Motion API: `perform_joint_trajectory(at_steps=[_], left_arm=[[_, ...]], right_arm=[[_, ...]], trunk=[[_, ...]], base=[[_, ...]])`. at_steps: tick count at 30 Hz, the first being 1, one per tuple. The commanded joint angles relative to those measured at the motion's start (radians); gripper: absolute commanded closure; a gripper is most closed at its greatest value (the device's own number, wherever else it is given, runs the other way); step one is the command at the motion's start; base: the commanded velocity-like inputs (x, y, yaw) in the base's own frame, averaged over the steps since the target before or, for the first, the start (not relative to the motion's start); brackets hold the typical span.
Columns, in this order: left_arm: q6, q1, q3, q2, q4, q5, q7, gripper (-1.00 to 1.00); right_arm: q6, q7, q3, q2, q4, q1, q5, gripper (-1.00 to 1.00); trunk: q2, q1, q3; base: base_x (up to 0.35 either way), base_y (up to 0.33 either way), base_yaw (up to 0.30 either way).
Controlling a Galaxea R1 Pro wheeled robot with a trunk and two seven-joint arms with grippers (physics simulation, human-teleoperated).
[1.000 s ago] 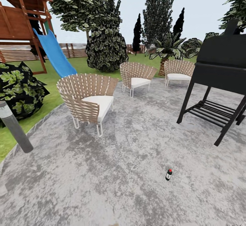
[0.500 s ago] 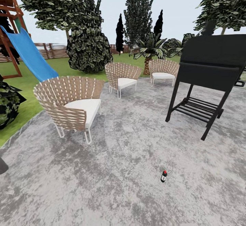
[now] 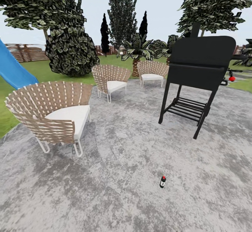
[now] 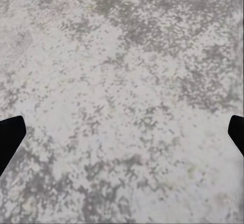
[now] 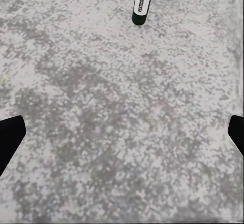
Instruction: In the garden, pick up the pesticide atomizer on the floor and spray pesticide onto both trees until each tree trunk is fully covered.
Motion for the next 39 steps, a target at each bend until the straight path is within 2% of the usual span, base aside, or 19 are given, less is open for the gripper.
perform_joint_trajectory(at_steps=[1,16,27,31,37,39], left_arm=[[-0.003,0.000,-0.001,0.000,0.001,0.004,-0.001,-1.00],[-0.003,0.000,-0.001,0.001,0.001,0.005,-0.001,-1.00],[-0.003,0.000,-0.001,0.000,0.001,0.005,-0.001,-1.00],[-0.003,0.000,-0.001,0.000,0.000,0.005,-0.001,-1.00],[-0.037,-0.035,-0.003,0.024,-0.034,0.007,-0.006,-1.00],[-0.048,-0.046,-0.002,0.029,-0.045,0.008,-0.007,-1.00]], right_arm=[[-0.003,0.000,0.001,0.000,0.001,-0.001,0.001,-1.00],[-0.003,0.001,0.001,0.000,0.001,-0.001,0.001,-1.00],[-0.003,0.000,0.001,0.000,0.001,-0.001,0.001,-1.00],[-0.003,0.001,0.002,0.000,0.001,-0.001,0.000,-1.00],[-0.007,-0.008,0.001,0.006,-0.033,-0.004,0.003,-1.00],[-0.007,-0.009,0.000,-0.005,-0.044,-0.004,0.001,-1.00]], trunk=[[0.000,0.000,-0.001],[0.000,0.000,-0.001],[0.000,0.000,-0.001],[0.000,0.000,-0.001],[0.000,0.000,-0.001],[0.000,0.000,-0.001]], base=[[0.011,0.013,-0.287],[0.001,0.004,-0.287],[0.019,0.250,-0.279],[0.077,0.133,-0.076],[0.009,0.008,0.000],[0.122,0.132,0.000]])
